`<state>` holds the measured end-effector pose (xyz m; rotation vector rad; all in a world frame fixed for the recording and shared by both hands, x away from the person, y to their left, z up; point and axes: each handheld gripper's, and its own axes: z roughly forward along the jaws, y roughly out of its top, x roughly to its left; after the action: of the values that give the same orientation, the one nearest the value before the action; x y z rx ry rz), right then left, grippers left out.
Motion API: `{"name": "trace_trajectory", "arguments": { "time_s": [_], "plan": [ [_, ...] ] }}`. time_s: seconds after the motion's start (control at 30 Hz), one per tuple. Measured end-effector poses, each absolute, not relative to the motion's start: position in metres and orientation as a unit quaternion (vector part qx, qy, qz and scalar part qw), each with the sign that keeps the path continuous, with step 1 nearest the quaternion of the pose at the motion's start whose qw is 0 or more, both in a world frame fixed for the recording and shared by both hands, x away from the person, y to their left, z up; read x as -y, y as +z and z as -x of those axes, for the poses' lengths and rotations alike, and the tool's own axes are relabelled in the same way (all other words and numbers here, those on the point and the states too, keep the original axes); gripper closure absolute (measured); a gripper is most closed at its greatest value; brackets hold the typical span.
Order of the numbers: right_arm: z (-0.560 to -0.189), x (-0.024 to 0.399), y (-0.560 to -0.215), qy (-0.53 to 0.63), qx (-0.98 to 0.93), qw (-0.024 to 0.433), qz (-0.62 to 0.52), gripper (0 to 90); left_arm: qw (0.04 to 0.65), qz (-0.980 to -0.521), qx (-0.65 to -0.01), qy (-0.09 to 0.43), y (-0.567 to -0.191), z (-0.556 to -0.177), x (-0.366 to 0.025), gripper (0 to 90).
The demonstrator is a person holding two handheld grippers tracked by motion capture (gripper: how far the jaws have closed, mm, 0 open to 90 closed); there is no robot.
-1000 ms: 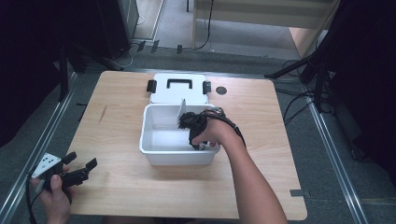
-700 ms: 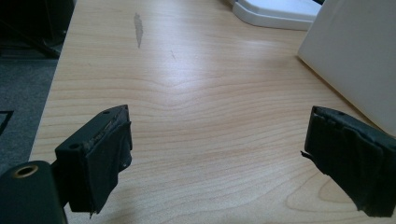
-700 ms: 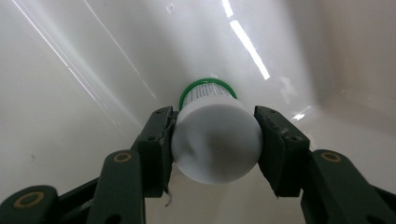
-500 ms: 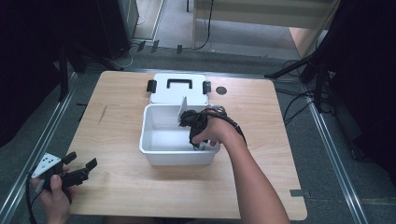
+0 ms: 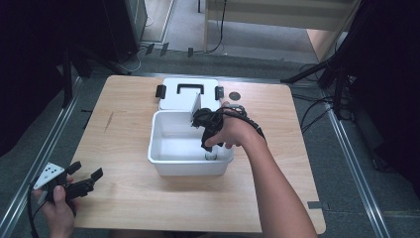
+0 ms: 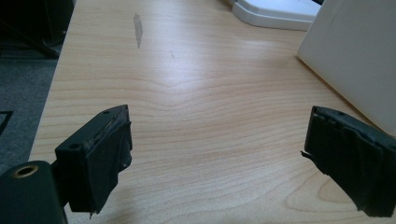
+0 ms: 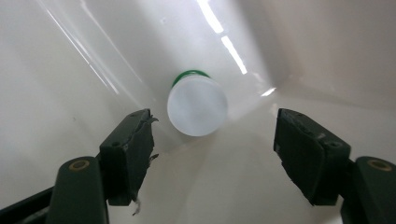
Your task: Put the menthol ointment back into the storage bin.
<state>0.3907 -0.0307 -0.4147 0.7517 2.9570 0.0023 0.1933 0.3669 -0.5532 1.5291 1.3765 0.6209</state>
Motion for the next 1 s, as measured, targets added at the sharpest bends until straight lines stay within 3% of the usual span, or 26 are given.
{"name": "trace_trajectory", "arguments": {
  "time_s": [0.47,1.0],
  "plan": [
    [-0.389,0.06,-0.377,0.036,-0.955,0.068,-0.285,25.4,0.475,-0.626,-0.563,0.254,-0.553,-0.193,-0.367,8.3],
    [-0.383,0.106,-0.361,0.044,-0.943,0.083,-0.318,24.7,0.474,-0.627,-0.563,0.254,-0.553,-0.193,-0.367,8.3]
  ]
}}
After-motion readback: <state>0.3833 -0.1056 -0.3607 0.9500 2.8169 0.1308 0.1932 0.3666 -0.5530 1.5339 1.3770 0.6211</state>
